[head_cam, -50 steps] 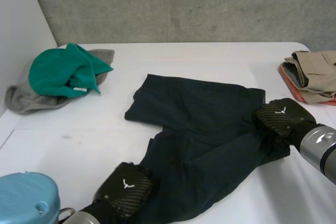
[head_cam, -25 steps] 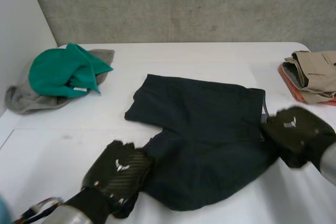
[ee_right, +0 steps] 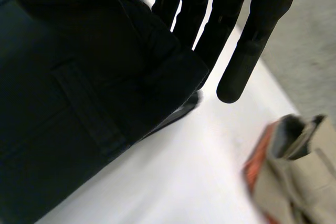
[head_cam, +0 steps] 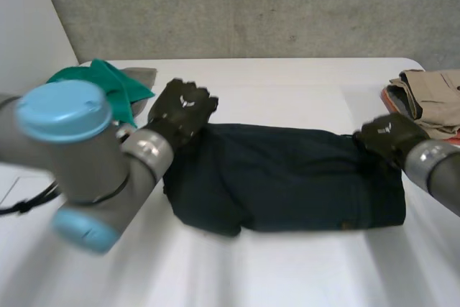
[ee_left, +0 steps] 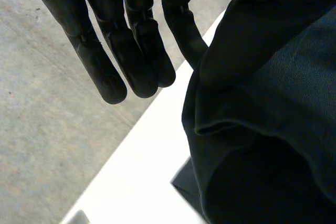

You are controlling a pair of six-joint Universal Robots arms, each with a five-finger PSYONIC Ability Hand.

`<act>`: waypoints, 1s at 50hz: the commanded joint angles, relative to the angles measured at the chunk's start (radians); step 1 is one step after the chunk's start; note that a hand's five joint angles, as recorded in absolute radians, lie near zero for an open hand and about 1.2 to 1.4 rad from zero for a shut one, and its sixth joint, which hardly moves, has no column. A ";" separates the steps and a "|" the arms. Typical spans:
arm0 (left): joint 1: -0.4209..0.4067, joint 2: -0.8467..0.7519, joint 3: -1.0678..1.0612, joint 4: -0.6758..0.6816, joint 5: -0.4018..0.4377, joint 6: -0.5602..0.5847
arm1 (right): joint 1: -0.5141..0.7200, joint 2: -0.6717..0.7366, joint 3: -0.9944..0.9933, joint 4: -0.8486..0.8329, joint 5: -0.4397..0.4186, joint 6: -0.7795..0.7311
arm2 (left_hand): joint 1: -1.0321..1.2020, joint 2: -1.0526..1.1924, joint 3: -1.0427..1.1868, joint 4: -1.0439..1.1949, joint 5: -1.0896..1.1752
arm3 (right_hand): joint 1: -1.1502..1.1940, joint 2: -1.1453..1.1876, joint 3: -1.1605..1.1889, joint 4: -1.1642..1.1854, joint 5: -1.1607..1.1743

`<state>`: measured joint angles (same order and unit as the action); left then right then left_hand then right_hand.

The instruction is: Fold the laundry.

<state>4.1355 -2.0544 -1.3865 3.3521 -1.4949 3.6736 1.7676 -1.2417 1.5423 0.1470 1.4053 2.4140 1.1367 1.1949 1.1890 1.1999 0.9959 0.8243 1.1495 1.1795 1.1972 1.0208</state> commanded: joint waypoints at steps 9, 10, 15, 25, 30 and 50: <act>0.062 -0.523 0.613 0.085 0.013 0.031 | 0.121 0.476 -0.470 -0.323 0.150 0.030 | 0.260 0.201 0.207 0.196 0.226 | 0.136 -0.190 -0.220 -0.237 -0.235; 0.061 -0.530 0.622 0.101 0.015 0.032 | 0.125 0.501 -0.494 -0.328 0.158 0.030 | 0.118 0.059 0.065 0.054 0.084 | -0.277 -0.602 -0.632 -0.650 -0.648; 0.045 -0.520 0.601 0.190 0.002 0.023 | 0.153 0.587 -0.620 -0.317 0.295 0.039 | -0.962 -1.020 -1.014 -1.025 -0.996 | -0.650 -0.975 -1.005 -1.023 -1.021; 0.028 -0.125 0.166 0.188 0.001 0.019 | 0.138 0.170 -0.259 -0.236 0.178 0.135 | -0.962 -1.020 -1.014 -1.025 -0.996 | -0.650 -0.975 -1.005 -1.023 -1.021; 0.026 0.029 -0.083 0.199 0.007 -0.004 | 0.086 0.035 -0.076 -0.094 0.032 0.155 | -0.962 -1.020 -1.014 -1.025 -0.996 | -0.558 -0.883 -0.913 -0.931 -0.929; -0.008 0.122 -0.292 0.214 0.012 -0.153 | -0.053 0.173 0.130 -0.325 -0.029 0.194 | -0.962 -1.020 -1.014 -1.025 -0.996 | 0.572 0.247 0.217 0.199 0.201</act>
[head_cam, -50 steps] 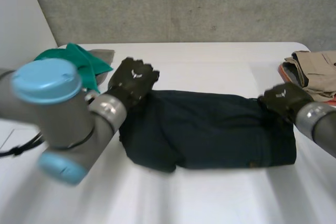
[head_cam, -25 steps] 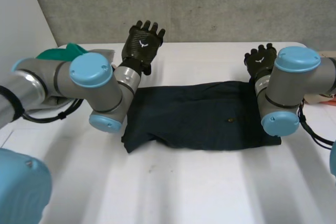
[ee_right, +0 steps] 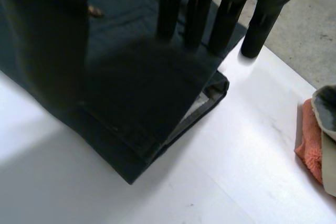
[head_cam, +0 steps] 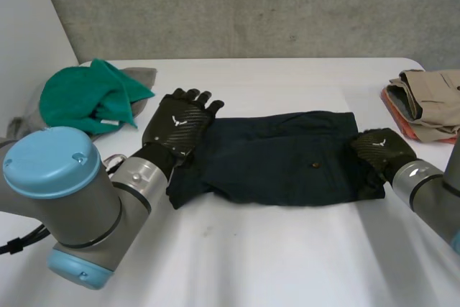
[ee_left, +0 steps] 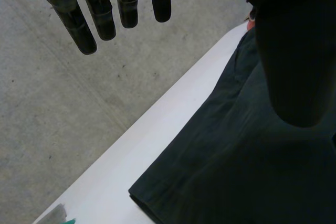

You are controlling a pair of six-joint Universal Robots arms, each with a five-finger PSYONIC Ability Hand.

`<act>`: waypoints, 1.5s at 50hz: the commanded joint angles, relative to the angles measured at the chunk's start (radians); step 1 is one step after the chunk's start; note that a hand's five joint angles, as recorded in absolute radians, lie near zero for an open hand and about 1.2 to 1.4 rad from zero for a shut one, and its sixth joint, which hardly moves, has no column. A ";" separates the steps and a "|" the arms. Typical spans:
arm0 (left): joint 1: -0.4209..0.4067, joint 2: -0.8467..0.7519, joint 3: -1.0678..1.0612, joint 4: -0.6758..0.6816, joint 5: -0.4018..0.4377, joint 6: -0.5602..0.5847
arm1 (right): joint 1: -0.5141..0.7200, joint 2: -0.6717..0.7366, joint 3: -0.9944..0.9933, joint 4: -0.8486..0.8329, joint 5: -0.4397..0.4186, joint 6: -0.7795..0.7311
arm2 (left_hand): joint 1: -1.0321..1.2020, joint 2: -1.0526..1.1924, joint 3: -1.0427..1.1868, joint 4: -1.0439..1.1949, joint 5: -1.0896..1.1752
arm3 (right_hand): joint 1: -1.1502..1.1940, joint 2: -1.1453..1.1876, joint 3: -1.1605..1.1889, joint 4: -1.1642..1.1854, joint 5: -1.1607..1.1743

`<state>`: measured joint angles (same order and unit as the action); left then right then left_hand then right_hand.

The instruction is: Fold the laundry.

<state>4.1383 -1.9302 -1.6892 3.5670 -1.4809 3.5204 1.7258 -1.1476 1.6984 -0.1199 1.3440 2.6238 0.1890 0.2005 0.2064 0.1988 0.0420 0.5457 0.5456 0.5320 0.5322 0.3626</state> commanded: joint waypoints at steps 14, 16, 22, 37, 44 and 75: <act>0.005 0.134 -0.059 0.000 -0.004 0.000 | -0.160 -0.159 0.037 -0.075 0.092 -0.345 | -0.015 -0.026 -0.032 -0.024 -0.042 | 0.851 0.851 0.864 0.864 0.859; 0.008 0.138 -0.066 0.000 -0.004 0.000 | -0.088 -0.159 0.020 -0.078 0.089 -0.358 | -0.015 -0.026 -0.032 -0.024 -0.042 | 0.851 0.851 0.864 0.864 0.859; 0.014 0.163 -0.090 0.000 -0.009 0.000 | 0.259 -0.139 -0.054 -0.124 0.029 -0.358 | -0.015 -0.026 -0.032 -0.024 -0.042 | 0.851 0.851 0.864 0.864 0.859; 0.053 0.200 -0.138 0.001 0.001 -0.041 | 0.008 -0.086 0.020 -0.064 -0.045 0.116 | -0.015 -0.026 -0.032 -0.024 -0.042 | -0.371 -0.371 -0.358 -0.358 -0.363; 0.048 0.198 -0.133 0.006 0.002 -0.093 | -0.190 -0.083 0.055 0.019 -0.224 0.153 | -0.015 -0.026 -0.032 -0.024 -0.042 | -0.129 -0.129 -0.115 -0.116 -0.120; 0.043 0.192 -0.147 0.049 -0.001 -0.103 | -0.218 -0.028 0.055 -0.096 -0.091 0.004 | -0.015 -0.026 -0.032 -0.024 -0.042 | 0.851 0.851 0.864 0.864 0.859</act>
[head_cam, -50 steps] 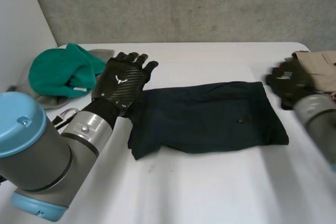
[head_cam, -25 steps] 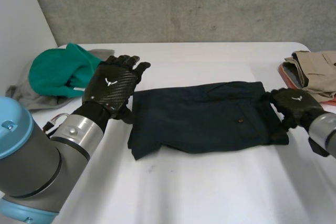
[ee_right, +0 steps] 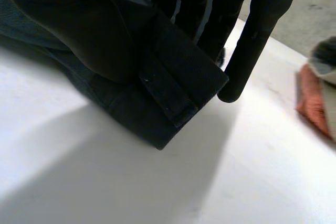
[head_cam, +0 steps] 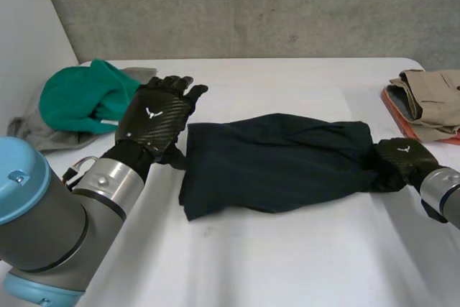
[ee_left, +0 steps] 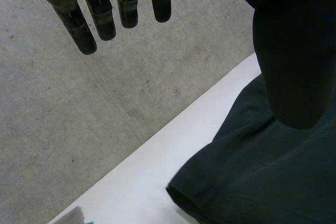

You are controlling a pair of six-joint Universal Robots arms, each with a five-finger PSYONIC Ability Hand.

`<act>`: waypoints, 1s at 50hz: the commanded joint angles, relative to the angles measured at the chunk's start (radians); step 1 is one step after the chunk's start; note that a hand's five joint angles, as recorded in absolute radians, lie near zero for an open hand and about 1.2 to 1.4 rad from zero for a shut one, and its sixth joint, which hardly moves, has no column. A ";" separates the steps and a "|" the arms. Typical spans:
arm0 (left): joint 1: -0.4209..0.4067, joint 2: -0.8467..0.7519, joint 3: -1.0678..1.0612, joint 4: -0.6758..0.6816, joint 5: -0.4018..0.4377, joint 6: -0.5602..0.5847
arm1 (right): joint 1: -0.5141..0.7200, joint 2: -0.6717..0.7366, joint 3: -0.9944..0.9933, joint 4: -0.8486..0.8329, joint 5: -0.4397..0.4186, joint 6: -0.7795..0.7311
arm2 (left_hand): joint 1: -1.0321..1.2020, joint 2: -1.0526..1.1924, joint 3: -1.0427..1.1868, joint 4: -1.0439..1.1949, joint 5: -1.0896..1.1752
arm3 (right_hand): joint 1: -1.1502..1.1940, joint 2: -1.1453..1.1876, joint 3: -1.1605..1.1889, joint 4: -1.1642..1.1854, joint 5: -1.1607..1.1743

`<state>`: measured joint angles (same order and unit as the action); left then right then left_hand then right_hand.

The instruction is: Fold the laundry.

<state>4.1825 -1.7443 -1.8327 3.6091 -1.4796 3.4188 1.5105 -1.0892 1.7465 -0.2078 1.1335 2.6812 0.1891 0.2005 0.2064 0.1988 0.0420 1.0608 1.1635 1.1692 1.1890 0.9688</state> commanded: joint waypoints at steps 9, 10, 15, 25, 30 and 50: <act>0.008 0.045 -0.020 0.007 -0.002 -0.001 | 0.271 -0.218 -0.099 -0.021 0.184 -0.282 | -0.015 -0.026 -0.032 -0.024 -0.042 | 0.335 0.233 0.227 0.207 0.253; 0.010 0.046 -0.020 0.007 -0.002 -0.001 | 0.324 -0.216 -0.110 -0.027 0.184 -0.302 | -0.015 -0.026 -0.032 -0.024 -0.042 | 0.335 0.233 0.227 0.207 0.253; 0.011 0.049 -0.019 0.005 -0.007 -0.001 | 0.619 -0.123 -0.134 -0.074 0.122 -0.441 | -0.015 -0.026 -0.032 -0.024 -0.042 | 0.335 0.233 0.227 0.207 0.253; 0.013 0.051 0.015 0.010 -0.013 -0.001 | 0.741 0.025 -0.110 -0.005 -0.009 -0.640 | -0.015 -0.026 -0.032 -0.024 -0.042 | -0.886 -0.989 -0.995 -1.014 -0.969; 0.005 0.040 0.099 0.007 -0.018 -0.032 | 0.656 -0.145 -0.108 -0.022 -0.015 -0.395 | -0.015 -0.026 -0.032 -0.024 -0.042 | -0.886 -0.989 -0.995 -1.014 -0.969; -0.303 -0.467 0.722 -0.461 -0.356 -0.121 | 0.318 -0.092 -0.372 0.281 0.022 0.329 | -0.015 -0.026 -0.032 -0.024 -0.042 | -0.886 -0.989 -0.995 -1.014 -0.969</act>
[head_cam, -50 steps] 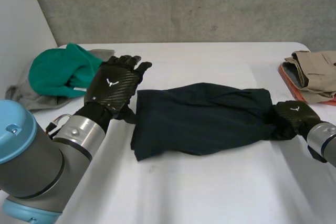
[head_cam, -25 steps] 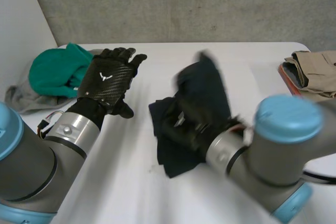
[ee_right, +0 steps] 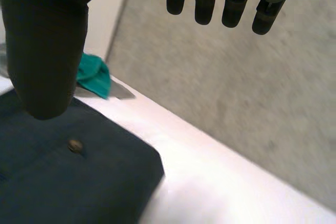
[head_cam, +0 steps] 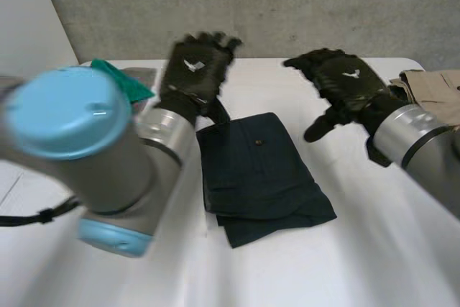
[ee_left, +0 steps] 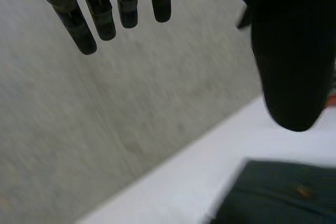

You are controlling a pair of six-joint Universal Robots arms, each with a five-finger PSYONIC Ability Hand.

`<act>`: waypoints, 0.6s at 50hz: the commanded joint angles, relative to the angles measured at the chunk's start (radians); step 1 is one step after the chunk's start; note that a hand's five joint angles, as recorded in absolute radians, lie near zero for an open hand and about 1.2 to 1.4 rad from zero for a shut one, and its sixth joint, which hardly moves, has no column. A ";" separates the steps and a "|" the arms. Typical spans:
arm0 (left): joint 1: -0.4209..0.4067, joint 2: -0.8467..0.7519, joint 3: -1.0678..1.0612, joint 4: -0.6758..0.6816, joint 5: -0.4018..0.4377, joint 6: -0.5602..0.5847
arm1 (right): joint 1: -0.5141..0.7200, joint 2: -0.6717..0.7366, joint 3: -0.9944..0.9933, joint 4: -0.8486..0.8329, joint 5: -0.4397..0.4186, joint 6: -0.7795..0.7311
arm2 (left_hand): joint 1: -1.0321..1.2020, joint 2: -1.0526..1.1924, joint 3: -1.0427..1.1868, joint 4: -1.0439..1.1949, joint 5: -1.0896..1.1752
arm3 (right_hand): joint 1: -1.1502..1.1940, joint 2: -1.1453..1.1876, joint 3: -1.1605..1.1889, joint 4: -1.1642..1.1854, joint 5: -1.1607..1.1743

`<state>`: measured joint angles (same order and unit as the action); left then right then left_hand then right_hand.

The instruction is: Fold the laundry.

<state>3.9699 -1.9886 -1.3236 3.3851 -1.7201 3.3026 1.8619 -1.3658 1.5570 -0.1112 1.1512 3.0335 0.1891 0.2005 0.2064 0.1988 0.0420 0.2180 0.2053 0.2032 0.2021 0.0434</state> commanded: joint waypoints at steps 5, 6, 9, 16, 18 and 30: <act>-0.100 -0.325 0.257 -0.279 -0.162 -0.003 | -0.032 0.367 -0.325 0.318 -0.016 -0.044 | -0.015 -0.026 -0.032 -0.024 -0.042 | -0.044 -0.031 -0.029 -0.028 -0.043; -0.098 -0.347 0.253 -0.282 -0.174 0.005 | -0.032 0.391 -0.340 0.330 -0.018 -0.047 | -0.015 -0.026 -0.032 -0.024 -0.042 | -0.044 -0.031 -0.029 -0.028 -0.043; -0.094 -0.374 0.239 -0.286 -0.191 0.006 | -0.029 0.473 -0.383 0.363 -0.021 -0.086 | -0.015 -0.026 -0.032 -0.024 -0.042 | -0.044 -0.031 -0.029 -0.028 -0.043; -0.020 -0.372 0.150 -0.299 -0.187 0.002 | 0.009 0.586 -0.414 0.363 -0.030 -0.237 | -0.008 -0.019 -0.025 -0.018 -0.035 | -0.044 -0.031 -0.029 -0.028 -0.043; -0.014 -0.368 0.139 -0.299 -0.182 0.002 | 0.013 0.593 -0.419 0.363 -0.027 -0.260 | -0.002 -0.013 -0.019 -0.012 -0.030 | -0.044 -0.031 -0.029 -0.028 -0.043; -0.038 -0.144 0.132 -0.296 -0.107 -0.001 | 0.029 0.436 -0.368 0.300 0.056 -0.305 | -0.015 -0.026 -0.032 -0.024 -0.042 | -0.044 -0.031 -0.029 -0.028 -0.043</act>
<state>3.9448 -2.2521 -1.1989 3.0851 -1.8712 3.3012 1.8826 -0.8222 1.1468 0.2400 1.1508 2.7272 0.1839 0.2002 0.2064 0.1969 0.0417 0.1590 0.2053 0.2032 0.2021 0.0411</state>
